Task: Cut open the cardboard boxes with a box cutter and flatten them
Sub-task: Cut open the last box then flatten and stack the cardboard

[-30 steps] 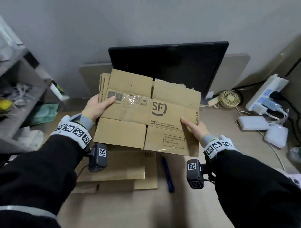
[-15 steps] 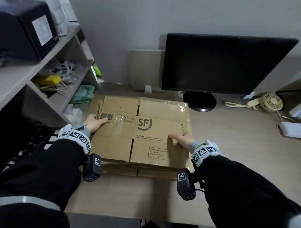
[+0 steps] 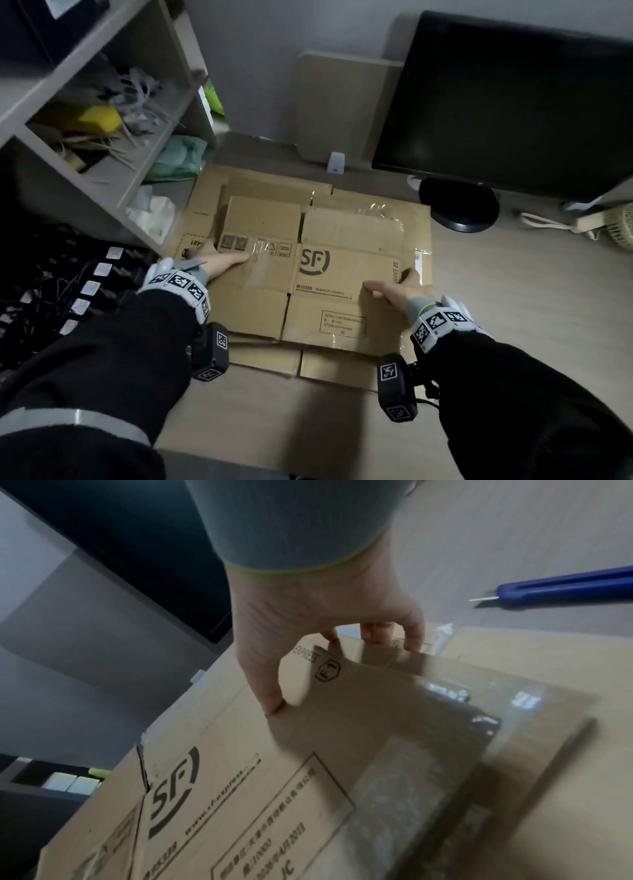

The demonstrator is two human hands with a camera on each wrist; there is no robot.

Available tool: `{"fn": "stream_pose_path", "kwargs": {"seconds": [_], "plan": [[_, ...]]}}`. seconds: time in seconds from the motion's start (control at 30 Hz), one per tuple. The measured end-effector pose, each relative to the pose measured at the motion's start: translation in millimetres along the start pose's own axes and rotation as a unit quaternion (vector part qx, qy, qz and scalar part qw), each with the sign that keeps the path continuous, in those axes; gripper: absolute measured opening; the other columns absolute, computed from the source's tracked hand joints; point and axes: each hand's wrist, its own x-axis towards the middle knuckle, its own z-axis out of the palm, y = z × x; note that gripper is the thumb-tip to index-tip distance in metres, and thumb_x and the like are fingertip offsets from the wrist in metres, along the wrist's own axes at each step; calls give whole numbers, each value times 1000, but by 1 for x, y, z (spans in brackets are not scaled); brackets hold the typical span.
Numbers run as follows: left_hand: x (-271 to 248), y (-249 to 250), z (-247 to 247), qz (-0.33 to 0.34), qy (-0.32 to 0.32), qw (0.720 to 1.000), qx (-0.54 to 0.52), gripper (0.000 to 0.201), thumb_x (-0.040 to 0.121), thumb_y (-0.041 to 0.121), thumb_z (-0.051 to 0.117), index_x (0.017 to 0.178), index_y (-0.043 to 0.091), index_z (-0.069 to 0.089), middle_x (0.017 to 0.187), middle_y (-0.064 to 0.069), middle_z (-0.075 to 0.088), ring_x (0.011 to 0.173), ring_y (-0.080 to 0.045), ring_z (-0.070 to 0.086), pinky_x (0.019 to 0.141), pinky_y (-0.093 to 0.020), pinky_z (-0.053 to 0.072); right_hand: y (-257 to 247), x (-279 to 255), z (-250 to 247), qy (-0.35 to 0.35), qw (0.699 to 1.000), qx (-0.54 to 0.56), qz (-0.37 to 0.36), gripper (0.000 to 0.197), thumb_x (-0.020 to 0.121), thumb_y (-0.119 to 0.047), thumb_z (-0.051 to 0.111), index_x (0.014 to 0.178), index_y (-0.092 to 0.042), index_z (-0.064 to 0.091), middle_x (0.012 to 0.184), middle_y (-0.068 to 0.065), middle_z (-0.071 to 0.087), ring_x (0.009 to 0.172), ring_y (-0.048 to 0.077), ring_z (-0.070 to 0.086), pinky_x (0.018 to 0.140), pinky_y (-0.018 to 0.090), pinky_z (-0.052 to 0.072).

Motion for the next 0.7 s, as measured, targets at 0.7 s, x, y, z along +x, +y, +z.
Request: {"fn": "stream_pose_path", "kwargs": {"seconds": [0.7], "plan": [[78, 57, 0, 9, 78, 996, 29, 96, 74, 56, 70, 148, 13, 26, 153, -16, 28, 138, -37, 29, 112, -49, 29, -76, 48, -4, -7, 999, -28, 19, 101, 63, -63, 70, 145, -21, 27, 142, 10, 24, 134, 37, 25, 107, 49, 35]]}}
